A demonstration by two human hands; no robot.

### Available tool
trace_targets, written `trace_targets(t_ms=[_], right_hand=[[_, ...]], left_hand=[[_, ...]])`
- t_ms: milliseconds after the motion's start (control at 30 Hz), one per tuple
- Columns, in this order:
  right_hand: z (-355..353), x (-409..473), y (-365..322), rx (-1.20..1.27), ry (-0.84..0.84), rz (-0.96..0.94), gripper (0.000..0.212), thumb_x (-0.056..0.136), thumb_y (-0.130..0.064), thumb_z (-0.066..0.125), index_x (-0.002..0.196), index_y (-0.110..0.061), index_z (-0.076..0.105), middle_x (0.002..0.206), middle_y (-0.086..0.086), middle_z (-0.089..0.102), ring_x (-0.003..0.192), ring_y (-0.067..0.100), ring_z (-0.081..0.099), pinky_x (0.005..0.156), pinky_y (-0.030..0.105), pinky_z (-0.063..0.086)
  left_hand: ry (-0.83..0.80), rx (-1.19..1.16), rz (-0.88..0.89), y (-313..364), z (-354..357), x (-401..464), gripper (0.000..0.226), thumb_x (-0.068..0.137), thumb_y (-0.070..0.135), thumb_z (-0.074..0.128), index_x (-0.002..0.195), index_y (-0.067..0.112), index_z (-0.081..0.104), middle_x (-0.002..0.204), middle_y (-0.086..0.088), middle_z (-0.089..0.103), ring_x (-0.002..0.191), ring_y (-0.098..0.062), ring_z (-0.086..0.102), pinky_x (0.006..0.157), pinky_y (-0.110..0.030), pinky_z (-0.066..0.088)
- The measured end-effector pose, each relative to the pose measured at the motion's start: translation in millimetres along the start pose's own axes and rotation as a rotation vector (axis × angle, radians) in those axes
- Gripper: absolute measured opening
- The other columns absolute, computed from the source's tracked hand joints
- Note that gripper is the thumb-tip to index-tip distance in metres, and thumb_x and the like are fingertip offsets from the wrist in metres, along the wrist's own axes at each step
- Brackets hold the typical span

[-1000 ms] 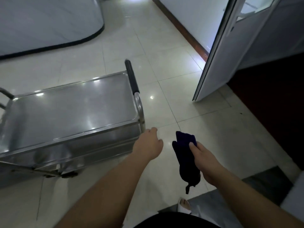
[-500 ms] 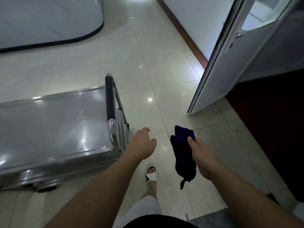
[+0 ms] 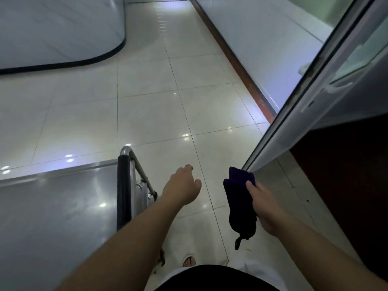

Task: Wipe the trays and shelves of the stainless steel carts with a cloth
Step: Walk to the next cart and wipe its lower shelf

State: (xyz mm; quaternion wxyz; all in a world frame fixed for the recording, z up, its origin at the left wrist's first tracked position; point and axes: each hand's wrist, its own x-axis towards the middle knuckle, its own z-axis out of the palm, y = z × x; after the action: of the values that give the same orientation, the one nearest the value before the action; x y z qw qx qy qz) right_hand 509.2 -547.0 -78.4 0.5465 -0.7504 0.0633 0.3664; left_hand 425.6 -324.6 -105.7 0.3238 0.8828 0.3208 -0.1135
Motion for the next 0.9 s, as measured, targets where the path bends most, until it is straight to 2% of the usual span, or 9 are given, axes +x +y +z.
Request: trace_targets(t_ms=[133,267,400,533,633,733,900], right_hand=[[1.9,70.3,-49.9,-0.002,-0.03,0.012,0.018,0.109,-0.04,0.047,0.111,-0.035,0.065,0.116,0.003,0.073,0.106,0.026,0.071,0.086,0.042,0.059],[4.2,151.5,-104.5,-0.032,-0.094,0.018,0.024,0.108,-0.04,0.048,0.117,-0.029,0.067,0.113,0.005,0.075,0.104,0.027,0.072,0.091,0.047,0.06],[4.2,218.8,-171.2,-0.075,-0.19,0.051,0.02,0.109,-0.038,0.047,0.11,-0.03,0.066,0.113,0.005,0.075,0.105,0.029,0.071,0.097,0.05,0.057],[19.2,275.8,-235.3,-0.134,-0.272,0.064,0.02,0.109,-0.035,0.048,0.11,-0.026,0.066,0.112,0.006,0.074,0.104,0.03,0.071,0.095,0.048,0.058],[43.9,311.8,-271.6,-0.154,-0.312,0.09,0.019,0.109,-0.035,0.047,0.107,-0.027,0.064,0.113,0.008,0.073,0.105,0.032,0.07,0.093,0.047,0.058],[78.2,345.4,-298.2,-0.179,-0.363,0.113,0.021,0.109,-0.036,0.048,0.114,-0.025,0.064,0.115,0.007,0.073,0.106,0.031,0.07,0.1,0.05,0.055],[155.5,394.2,-341.3,-0.265,-0.43,0.109,0.022,0.109,-0.036,0.047,0.116,-0.025,0.064,0.115,0.007,0.073,0.106,0.031,0.069,0.1,0.051,0.055]], left_hand=[[0.01,0.014,-0.023,16.2,-15.6,62.3,0.057,0.1,0.038,0.05,0.152,0.017,0.037,0.145,-0.008,0.05,0.128,-0.029,0.052,0.102,-0.045,0.048],[0.049,0.019,-0.077,37.1,-37.0,135.8,0.056,0.101,0.038,0.048,0.152,0.018,0.036,0.146,-0.007,0.047,0.129,-0.028,0.051,0.102,-0.044,0.048],[0.099,-0.027,-0.183,60.2,-60.4,197.6,0.056,0.101,0.038,0.048,0.152,0.018,0.036,0.146,-0.007,0.048,0.128,-0.028,0.051,0.102,-0.045,0.047],[0.142,-0.114,-0.299,68.2,-76.2,236.6,0.056,0.1,0.039,0.049,0.151,0.019,0.037,0.145,-0.006,0.049,0.128,-0.026,0.052,0.103,-0.045,0.048],[0.155,-0.171,-0.388,59.6,-87.3,259.9,0.057,0.099,0.041,0.05,0.151,0.02,0.038,0.147,-0.006,0.05,0.129,-0.027,0.053,0.104,-0.046,0.048],[0.165,-0.214,-0.47,40.7,-104.5,287.3,0.058,0.099,0.041,0.051,0.151,0.02,0.038,0.147,-0.007,0.049,0.129,-0.027,0.053,0.104,-0.046,0.048],[0.211,-0.251,-0.52,-3.9,-147.9,349.5,0.058,0.099,0.04,0.051,0.152,0.018,0.038,0.146,-0.007,0.049,0.129,-0.027,0.052,0.104,-0.043,0.047]])
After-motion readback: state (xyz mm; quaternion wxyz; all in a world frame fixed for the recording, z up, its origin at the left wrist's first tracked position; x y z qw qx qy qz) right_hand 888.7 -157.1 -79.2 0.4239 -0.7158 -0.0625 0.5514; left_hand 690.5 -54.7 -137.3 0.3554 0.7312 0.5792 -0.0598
